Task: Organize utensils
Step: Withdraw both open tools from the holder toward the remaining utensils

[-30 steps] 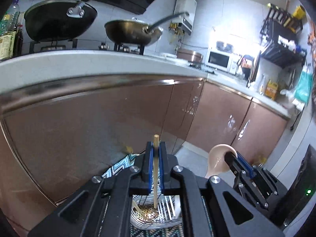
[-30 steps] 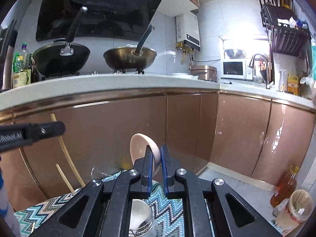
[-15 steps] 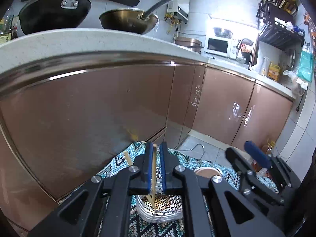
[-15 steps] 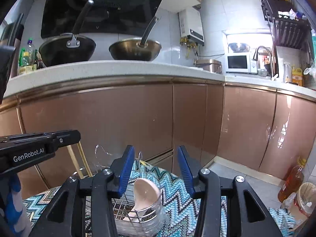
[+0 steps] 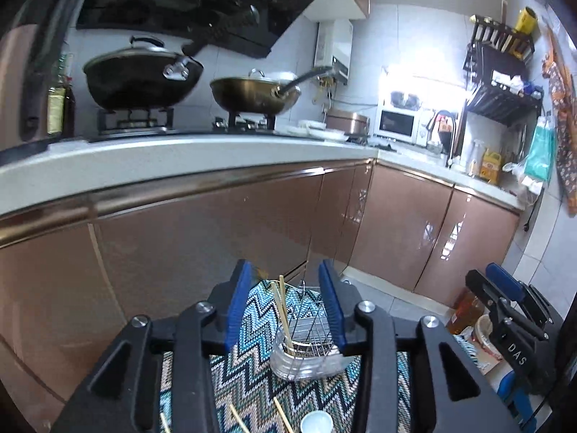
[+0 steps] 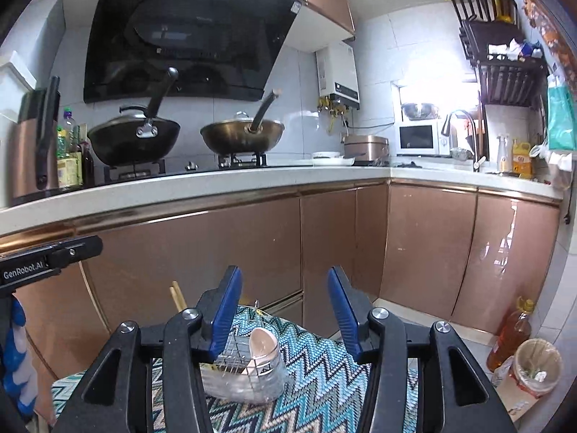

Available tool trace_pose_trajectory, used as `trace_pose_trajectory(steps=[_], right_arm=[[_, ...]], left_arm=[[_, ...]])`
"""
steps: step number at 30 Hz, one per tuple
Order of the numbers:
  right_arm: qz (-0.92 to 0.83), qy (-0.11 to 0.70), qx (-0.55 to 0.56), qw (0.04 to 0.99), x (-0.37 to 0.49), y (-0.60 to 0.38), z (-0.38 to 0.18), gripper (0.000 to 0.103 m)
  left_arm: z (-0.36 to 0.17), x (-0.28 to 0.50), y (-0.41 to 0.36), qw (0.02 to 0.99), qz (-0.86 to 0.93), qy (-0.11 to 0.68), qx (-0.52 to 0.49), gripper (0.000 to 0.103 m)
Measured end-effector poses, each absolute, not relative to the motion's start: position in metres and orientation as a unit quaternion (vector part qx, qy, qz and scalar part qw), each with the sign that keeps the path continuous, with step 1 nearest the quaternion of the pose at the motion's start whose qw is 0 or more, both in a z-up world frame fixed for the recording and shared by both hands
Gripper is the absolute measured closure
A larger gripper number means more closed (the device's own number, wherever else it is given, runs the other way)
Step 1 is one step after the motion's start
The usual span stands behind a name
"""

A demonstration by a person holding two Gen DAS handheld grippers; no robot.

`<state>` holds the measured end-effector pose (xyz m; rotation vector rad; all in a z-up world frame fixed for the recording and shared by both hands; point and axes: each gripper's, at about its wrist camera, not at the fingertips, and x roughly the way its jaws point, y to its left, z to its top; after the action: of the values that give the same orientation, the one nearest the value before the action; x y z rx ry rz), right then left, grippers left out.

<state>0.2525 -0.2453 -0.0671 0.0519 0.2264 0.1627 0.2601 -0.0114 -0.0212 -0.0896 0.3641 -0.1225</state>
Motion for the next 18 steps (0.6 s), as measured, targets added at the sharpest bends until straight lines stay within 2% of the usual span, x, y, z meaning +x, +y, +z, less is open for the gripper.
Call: trace_pose_trajectory(steps=[7, 18], right_arm=[[0.081, 0.097, 0.013, 0.992, 0.204, -0.246, -0.036, 0.054], [0.089, 0.09, 0.013, 0.992, 0.156, -0.247, -0.018, 0.053]], left_arm=[[0.002, 0.214, 0.015, 0.982, -0.053, 0.169, -0.064, 0.065], [0.001, 0.167, 0.042, 0.973, -0.065, 0.203, -0.092, 0.065]])
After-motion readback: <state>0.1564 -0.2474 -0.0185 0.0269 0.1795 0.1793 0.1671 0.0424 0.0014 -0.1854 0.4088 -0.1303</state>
